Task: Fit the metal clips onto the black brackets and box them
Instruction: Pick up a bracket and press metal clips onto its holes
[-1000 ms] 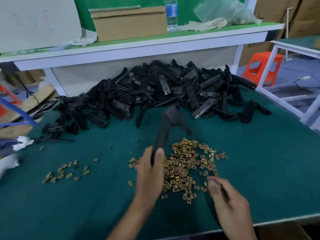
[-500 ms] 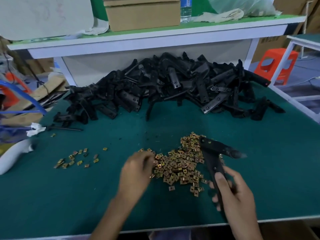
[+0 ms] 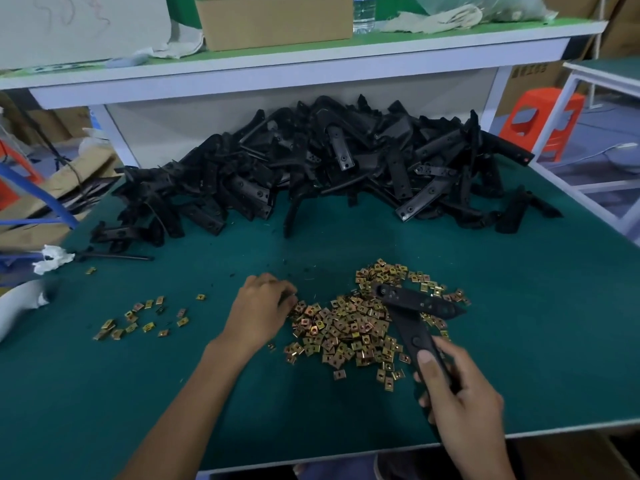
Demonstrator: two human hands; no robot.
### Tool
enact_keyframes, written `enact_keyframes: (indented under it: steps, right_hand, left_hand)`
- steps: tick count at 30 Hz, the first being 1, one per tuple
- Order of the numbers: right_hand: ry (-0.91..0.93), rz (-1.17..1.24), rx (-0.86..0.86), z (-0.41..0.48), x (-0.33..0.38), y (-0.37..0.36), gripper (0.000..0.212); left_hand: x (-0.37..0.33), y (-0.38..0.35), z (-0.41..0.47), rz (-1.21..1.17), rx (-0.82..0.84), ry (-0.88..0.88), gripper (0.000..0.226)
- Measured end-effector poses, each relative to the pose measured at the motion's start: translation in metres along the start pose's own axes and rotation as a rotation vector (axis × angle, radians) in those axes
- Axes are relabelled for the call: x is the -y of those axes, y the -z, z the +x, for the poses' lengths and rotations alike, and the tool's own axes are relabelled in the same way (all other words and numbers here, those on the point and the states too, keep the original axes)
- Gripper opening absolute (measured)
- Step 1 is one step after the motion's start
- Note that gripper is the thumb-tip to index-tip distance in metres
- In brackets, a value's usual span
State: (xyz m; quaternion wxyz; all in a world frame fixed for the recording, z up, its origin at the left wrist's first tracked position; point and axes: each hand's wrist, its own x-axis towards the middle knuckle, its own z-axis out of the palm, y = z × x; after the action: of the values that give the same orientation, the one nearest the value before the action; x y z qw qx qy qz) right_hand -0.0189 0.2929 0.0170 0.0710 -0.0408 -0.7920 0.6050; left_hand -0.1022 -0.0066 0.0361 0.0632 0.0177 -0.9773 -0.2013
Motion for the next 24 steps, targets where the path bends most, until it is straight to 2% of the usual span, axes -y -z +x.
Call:
enact_keyframes:
  steps: [3, 6, 9, 12, 14, 17, 24]
  right_hand:
    - [0.008, -0.020, 0.001, 0.001, -0.001, 0.000, 0.024]
    - [-0.004, -0.029, 0.020, 0.001, 0.000, 0.000, 0.022]
    - [-0.018, -0.002, 0.060, 0.001, 0.002, 0.001, 0.029]
    - [-0.048, 0.036, 0.105, 0.003, 0.004, 0.003, 0.043]
    - [-0.051, 0.044, 0.126, 0.004, 0.006, 0.004, 0.043]
    - [-0.045, 0.043, 0.166, 0.005, 0.007, 0.006, 0.038]
    - [-0.010, 0.027, 0.179, 0.005, 0.006, 0.005, 0.051]
  left_hand:
    - [-0.006, 0.004, 0.003, -0.079, -0.004, 0.030, 0.006]
    - [-0.017, 0.014, 0.000, -0.282, -0.057, 0.123, 0.003]
    - [-0.034, 0.023, -0.007, -0.537, -0.057, 0.161, 0.010]
    - [-0.058, 0.028, -0.018, -0.744, -0.031, 0.130, 0.025]
    - [-0.072, 0.027, -0.024, -0.850, -0.014, 0.119, 0.026]
    - [-0.085, 0.024, -0.029, -0.916, -0.012, 0.097, 0.019]
    - [-0.098, 0.032, -0.033, -0.938, 0.046, 0.032, 0.025]
